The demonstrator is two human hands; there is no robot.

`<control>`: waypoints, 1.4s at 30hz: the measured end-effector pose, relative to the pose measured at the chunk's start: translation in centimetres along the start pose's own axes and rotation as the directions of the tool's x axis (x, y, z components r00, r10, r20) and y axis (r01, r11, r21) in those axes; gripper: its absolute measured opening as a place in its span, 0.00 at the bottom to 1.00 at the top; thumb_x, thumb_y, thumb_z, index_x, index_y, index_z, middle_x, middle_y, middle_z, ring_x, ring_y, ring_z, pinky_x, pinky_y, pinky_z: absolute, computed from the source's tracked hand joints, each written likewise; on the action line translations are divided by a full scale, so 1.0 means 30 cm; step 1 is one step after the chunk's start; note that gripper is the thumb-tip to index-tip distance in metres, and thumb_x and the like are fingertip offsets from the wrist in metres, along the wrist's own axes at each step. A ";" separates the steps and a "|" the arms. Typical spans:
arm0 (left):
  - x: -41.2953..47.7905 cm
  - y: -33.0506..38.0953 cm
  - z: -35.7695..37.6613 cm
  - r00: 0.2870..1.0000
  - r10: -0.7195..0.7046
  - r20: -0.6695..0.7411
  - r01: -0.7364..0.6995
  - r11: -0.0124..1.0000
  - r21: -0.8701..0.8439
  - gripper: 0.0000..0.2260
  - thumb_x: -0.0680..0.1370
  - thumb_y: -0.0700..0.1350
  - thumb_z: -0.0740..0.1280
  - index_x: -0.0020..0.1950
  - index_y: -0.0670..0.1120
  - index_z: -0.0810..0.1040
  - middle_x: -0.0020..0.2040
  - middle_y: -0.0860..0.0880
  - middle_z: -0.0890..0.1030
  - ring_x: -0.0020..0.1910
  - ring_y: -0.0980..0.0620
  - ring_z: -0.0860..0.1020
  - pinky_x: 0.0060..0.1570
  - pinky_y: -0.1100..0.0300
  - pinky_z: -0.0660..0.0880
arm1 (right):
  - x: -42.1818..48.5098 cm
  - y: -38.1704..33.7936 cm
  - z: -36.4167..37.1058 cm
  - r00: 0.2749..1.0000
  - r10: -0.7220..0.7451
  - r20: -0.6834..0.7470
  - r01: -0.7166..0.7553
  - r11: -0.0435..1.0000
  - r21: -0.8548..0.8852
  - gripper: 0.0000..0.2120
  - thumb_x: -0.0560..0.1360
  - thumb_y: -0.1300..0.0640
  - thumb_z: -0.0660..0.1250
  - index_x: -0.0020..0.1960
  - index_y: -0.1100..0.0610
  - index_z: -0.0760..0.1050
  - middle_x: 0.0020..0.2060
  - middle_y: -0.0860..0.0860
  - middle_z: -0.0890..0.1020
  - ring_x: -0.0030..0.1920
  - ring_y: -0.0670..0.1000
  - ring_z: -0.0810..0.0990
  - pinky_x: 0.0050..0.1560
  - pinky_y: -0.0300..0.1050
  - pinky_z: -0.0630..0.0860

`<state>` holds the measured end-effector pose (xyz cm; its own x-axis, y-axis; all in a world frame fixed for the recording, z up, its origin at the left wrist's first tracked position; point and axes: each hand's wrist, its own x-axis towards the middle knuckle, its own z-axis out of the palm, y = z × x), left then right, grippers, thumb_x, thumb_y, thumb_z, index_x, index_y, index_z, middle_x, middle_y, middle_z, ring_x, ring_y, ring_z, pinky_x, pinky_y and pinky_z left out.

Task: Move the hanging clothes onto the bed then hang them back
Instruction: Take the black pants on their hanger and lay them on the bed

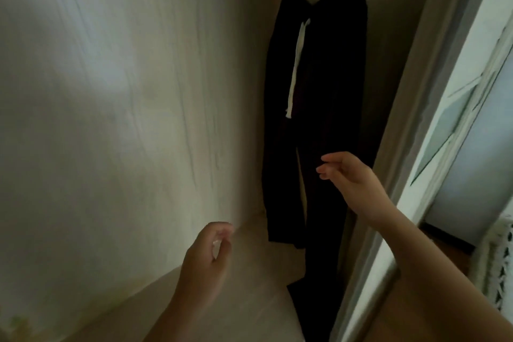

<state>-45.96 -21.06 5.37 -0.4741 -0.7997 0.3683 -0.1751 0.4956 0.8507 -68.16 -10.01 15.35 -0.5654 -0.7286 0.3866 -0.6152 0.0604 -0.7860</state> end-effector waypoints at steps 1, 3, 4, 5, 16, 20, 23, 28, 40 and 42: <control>0.065 0.035 -0.004 0.999 0.047 -0.010 -0.047 0.999 -0.006 0.06 0.74 0.48 0.61 0.46 0.56 0.76 0.50 0.63 0.79 0.53 0.70 0.74 0.52 0.68 0.71 | 0.042 -0.029 -0.021 0.999 -0.029 -0.022 0.028 1.000 -0.008 0.10 0.78 0.59 0.59 0.59 0.53 0.71 0.50 0.49 0.81 0.52 0.47 0.79 0.50 0.35 0.73; 0.184 0.100 -0.015 0.991 0.135 -0.012 -0.135 0.991 0.008 0.06 0.77 0.44 0.62 0.48 0.54 0.76 0.47 0.61 0.81 0.53 0.73 0.73 0.54 0.70 0.69 | 0.129 -0.086 -0.057 0.996 -0.073 -0.044 0.073 0.997 -0.017 0.10 0.78 0.59 0.59 0.59 0.51 0.71 0.50 0.47 0.79 0.53 0.46 0.78 0.51 0.35 0.73; 0.240 0.126 -0.018 0.983 0.183 -0.011 -0.182 0.983 0.022 0.07 0.77 0.42 0.61 0.50 0.52 0.76 0.49 0.62 0.79 0.53 0.73 0.72 0.53 0.73 0.68 | 0.172 -0.110 -0.070 0.995 -0.091 -0.051 0.090 0.996 -0.020 0.11 0.78 0.59 0.59 0.59 0.51 0.70 0.51 0.46 0.79 0.53 0.46 0.77 0.50 0.34 0.72; 0.291 0.150 -0.023 0.973 0.228 -0.014 -0.228 0.973 0.031 0.08 0.77 0.41 0.61 0.51 0.51 0.76 0.50 0.62 0.79 0.53 0.73 0.72 0.52 0.75 0.68 | 0.214 -0.134 -0.081 0.992 -0.107 -0.064 0.105 0.994 -0.026 0.11 0.78 0.59 0.59 0.59 0.51 0.70 0.51 0.46 0.78 0.54 0.45 0.76 0.50 0.33 0.71; 0.672 0.368 -0.054 0.925 0.317 -0.208 -0.337 0.939 -0.065 0.10 0.76 0.37 0.63 0.44 0.53 0.76 0.44 0.65 0.80 0.45 0.71 0.76 0.42 0.78 0.69 | 0.645 -0.412 -0.165 0.779 -0.415 -0.470 0.393 0.907 -0.150 0.14 0.75 0.67 0.58 0.60 0.59 0.70 0.57 0.51 0.74 0.58 0.47 0.72 0.55 0.31 0.68; 0.709 0.440 -0.047 0.900 0.387 -0.199 -0.403 0.914 -0.044 0.08 0.77 0.39 0.63 0.47 0.53 0.76 0.49 0.67 0.77 0.48 0.70 0.75 0.44 0.73 0.70 | 0.816 -0.465 -0.213 0.758 -0.372 -0.535 0.211 0.917 -0.340 0.17 0.74 0.64 0.58 0.62 0.60 0.67 0.60 0.56 0.71 0.61 0.55 0.70 0.63 0.50 0.70; 0.709 0.448 -0.066 0.897 0.398 -0.192 -0.412 0.911 -0.033 0.09 0.77 0.41 0.63 0.45 0.56 0.76 0.50 0.68 0.77 0.50 0.69 0.75 0.45 0.68 0.70 | 0.914 -0.459 -0.239 0.845 -0.309 -0.436 0.024 0.837 -0.547 0.18 0.75 0.61 0.59 0.64 0.63 0.66 0.62 0.61 0.69 0.63 0.60 0.67 0.63 0.54 0.67; 0.682 0.413 -0.120 0.886 0.421 -0.194 -0.424 0.905 0.025 0.15 0.75 0.40 0.64 0.47 0.62 0.73 0.46 0.67 0.80 0.48 0.67 0.77 0.44 0.73 0.70 | 1.003 -0.452 -0.278 0.846 -0.211 -0.489 -0.091 0.847 -0.523 0.17 0.75 0.61 0.60 0.62 0.65 0.66 0.63 0.62 0.68 0.63 0.62 0.68 0.59 0.54 0.69; 0.641 0.399 -0.208 0.888 0.410 -0.209 -0.394 0.912 0.116 0.17 0.75 0.38 0.65 0.45 0.64 0.73 0.42 0.67 0.80 0.46 0.65 0.78 0.44 0.75 0.70 | 1.046 -0.491 -0.299 0.923 0.204 -0.325 -0.208 0.978 0.022 0.15 0.78 0.58 0.58 0.58 0.68 0.73 0.51 0.62 0.76 0.51 0.60 0.77 0.50 0.48 0.73; 0.629 0.401 -0.229 0.888 0.409 -0.210 -0.388 0.912 0.134 0.18 0.74 0.38 0.65 0.44 0.64 0.73 0.41 0.66 0.81 0.45 0.65 0.79 0.43 0.76 0.70 | 1.038 -0.495 -0.296 0.913 0.191 -0.361 -0.187 0.981 0.046 0.13 0.79 0.56 0.59 0.48 0.65 0.75 0.51 0.61 0.77 0.48 0.60 0.77 0.47 0.48 0.72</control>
<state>-51.08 -32.53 25.13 -0.3118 -0.5783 0.7539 -0.0913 0.8080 0.5821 -81.51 -27.54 43.35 -0.8321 -0.4068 0.3770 -0.4728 0.1647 -0.8657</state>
